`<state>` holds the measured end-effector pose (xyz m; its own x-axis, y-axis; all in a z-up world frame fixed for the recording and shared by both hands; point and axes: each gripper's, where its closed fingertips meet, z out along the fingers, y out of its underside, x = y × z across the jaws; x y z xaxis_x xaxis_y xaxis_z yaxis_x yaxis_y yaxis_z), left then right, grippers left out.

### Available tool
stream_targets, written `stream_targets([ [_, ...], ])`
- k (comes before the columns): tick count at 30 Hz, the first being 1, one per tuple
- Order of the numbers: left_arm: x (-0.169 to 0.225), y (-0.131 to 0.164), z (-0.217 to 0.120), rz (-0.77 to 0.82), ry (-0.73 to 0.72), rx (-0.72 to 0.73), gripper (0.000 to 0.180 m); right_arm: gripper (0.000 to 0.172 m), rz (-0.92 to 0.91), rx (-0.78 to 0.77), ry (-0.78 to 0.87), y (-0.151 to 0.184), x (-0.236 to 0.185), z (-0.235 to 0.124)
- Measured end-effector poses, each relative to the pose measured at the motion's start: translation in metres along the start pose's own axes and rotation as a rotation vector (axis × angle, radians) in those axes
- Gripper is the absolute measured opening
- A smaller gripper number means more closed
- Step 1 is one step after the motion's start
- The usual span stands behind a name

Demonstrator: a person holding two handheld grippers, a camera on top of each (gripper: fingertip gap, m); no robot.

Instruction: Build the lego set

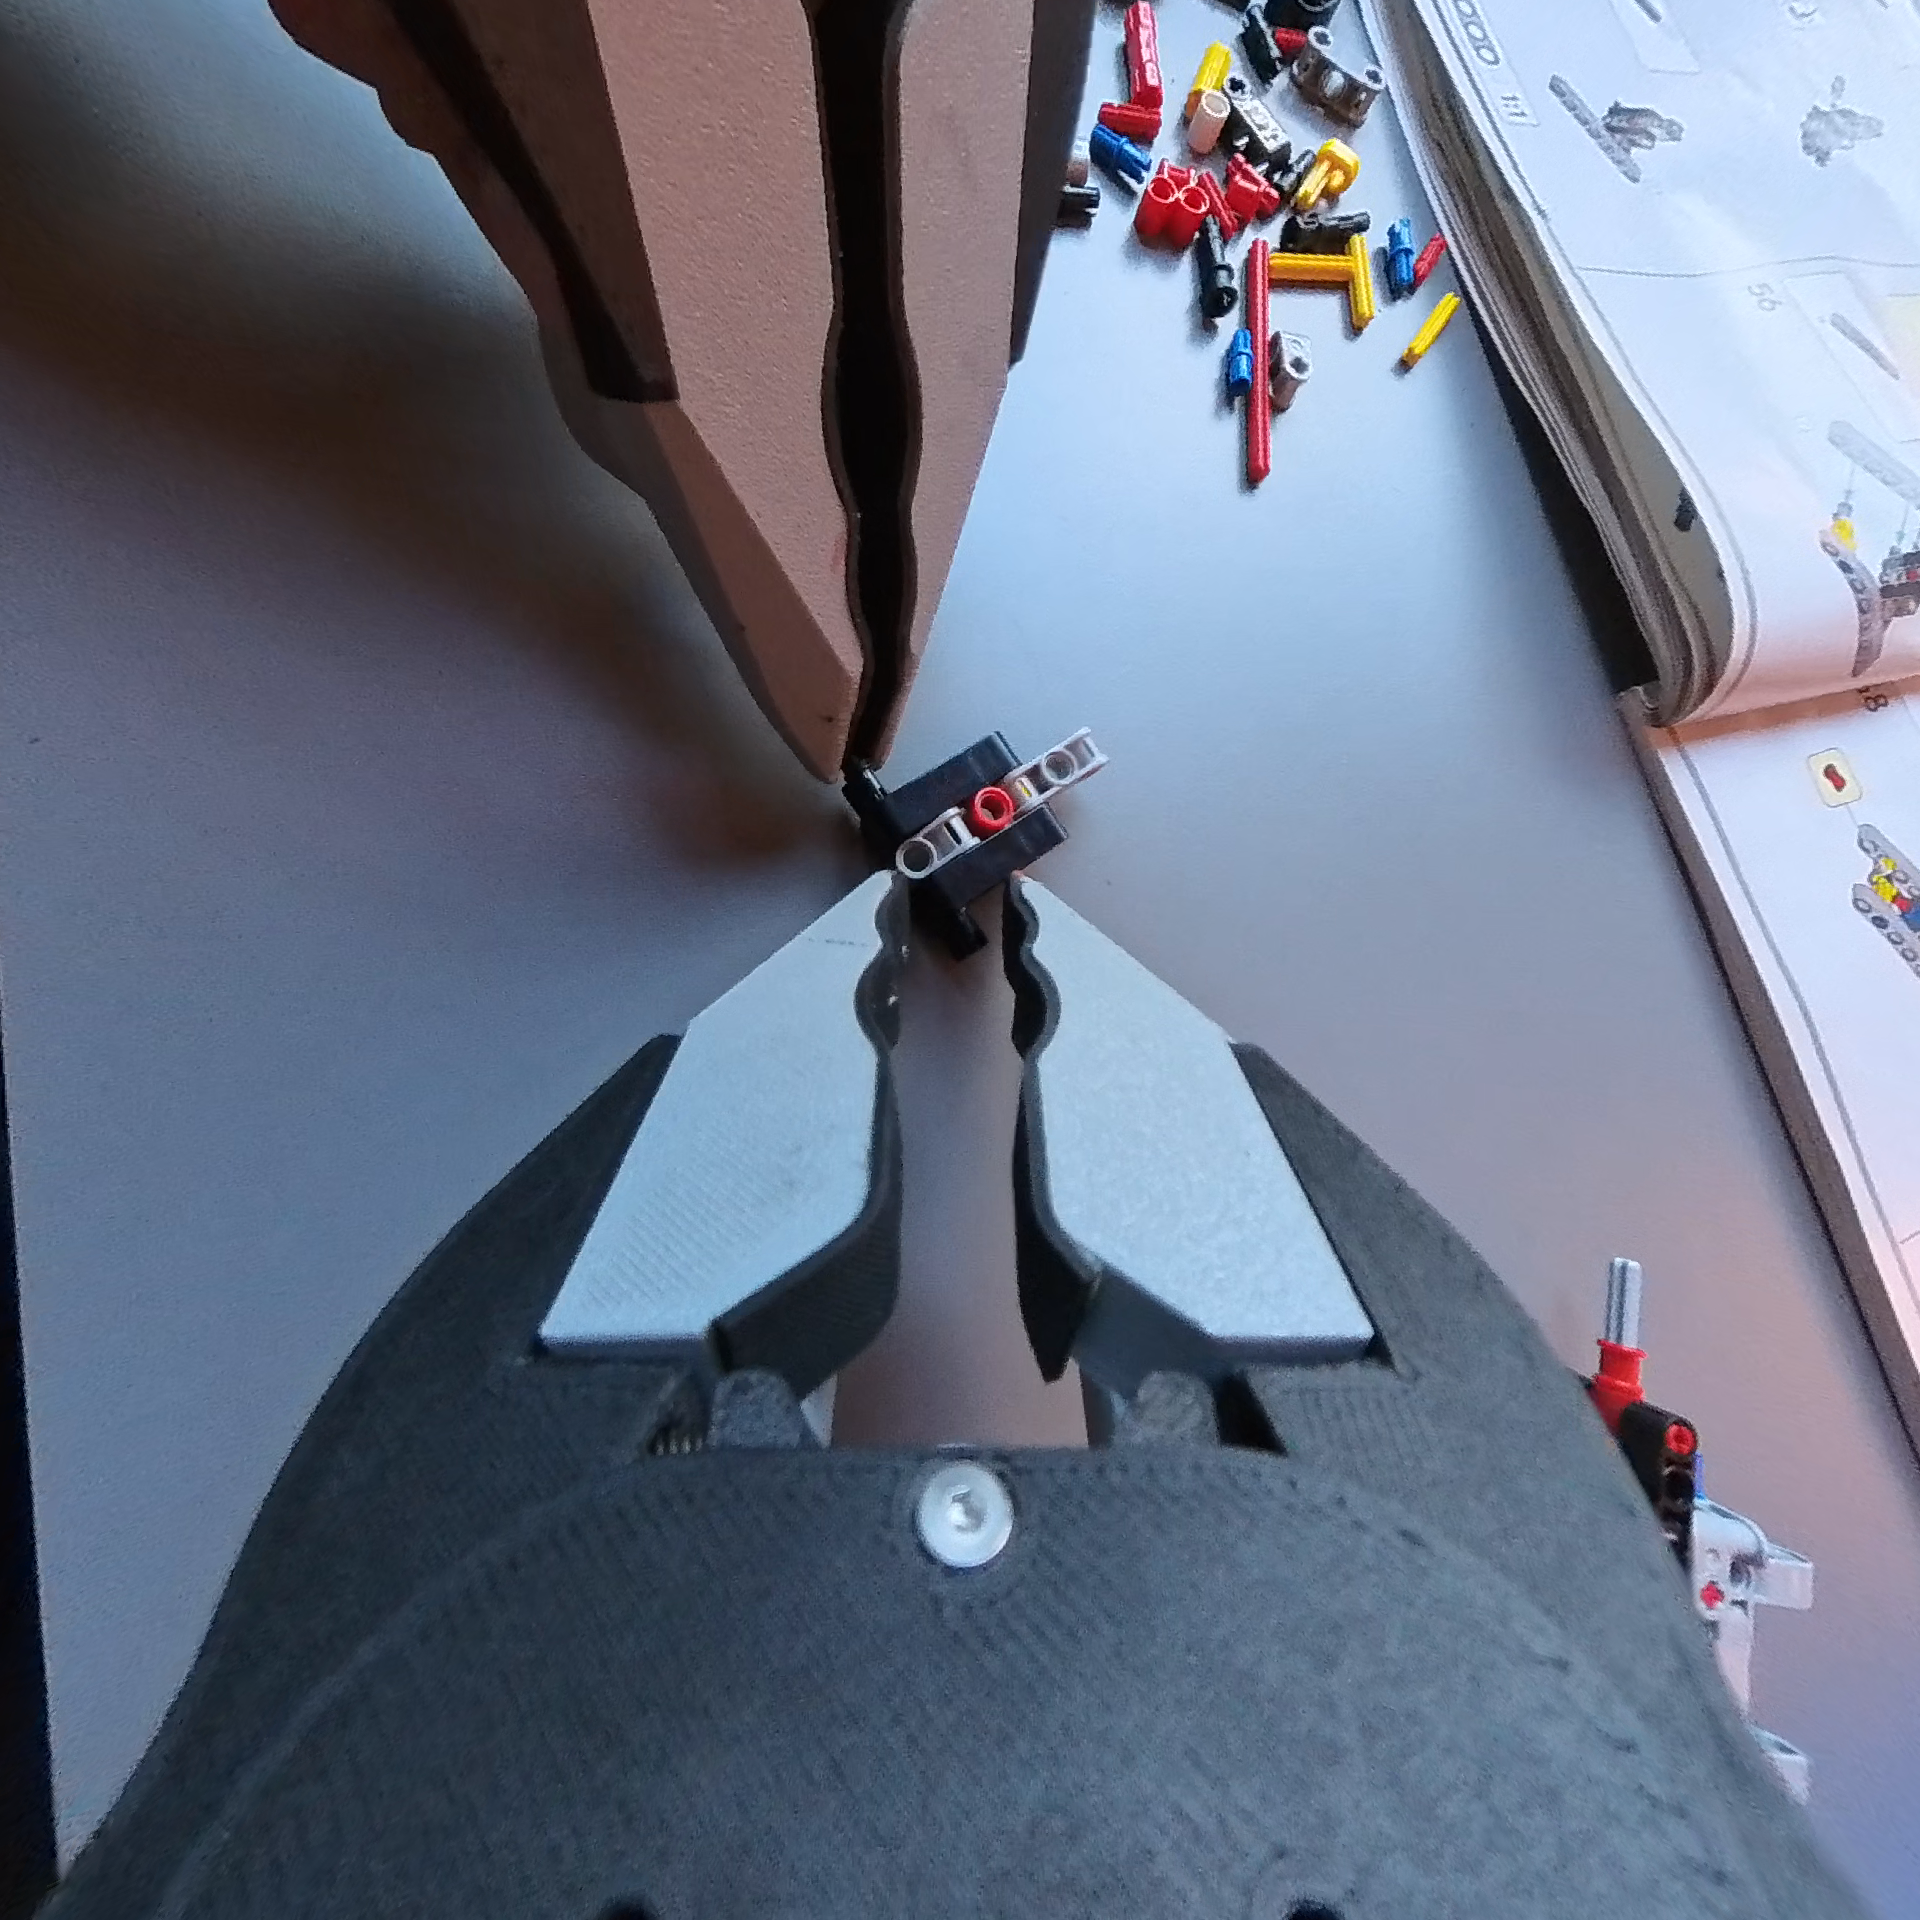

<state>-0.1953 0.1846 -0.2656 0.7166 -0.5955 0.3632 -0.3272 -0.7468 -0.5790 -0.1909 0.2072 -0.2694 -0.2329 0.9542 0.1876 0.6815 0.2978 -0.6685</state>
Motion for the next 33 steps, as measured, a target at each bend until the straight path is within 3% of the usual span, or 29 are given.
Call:
stream_targets([
  [6,0.000,-0.001,0.003,-0.025,0.021,0.019,0.001,0.014,0.029,0.014,-0.023,0.000,0.000,0.000],
  [14,0.001,0.002,0.005,-0.076,0.057,0.029,0.001,0.012,-0.084,-0.023,0.065,0.000,-0.001,0.001],
  [27,0.009,0.002,0.006,-0.369,0.338,0.058,0.002,0.011,-0.418,-0.050,0.272,-0.002,-0.003,-0.002],
  [33,0.008,0.001,0.004,-0.463,0.351,0.122,0.002,0.011,-0.382,-0.042,0.287,-0.002,-0.003,-0.002],
])
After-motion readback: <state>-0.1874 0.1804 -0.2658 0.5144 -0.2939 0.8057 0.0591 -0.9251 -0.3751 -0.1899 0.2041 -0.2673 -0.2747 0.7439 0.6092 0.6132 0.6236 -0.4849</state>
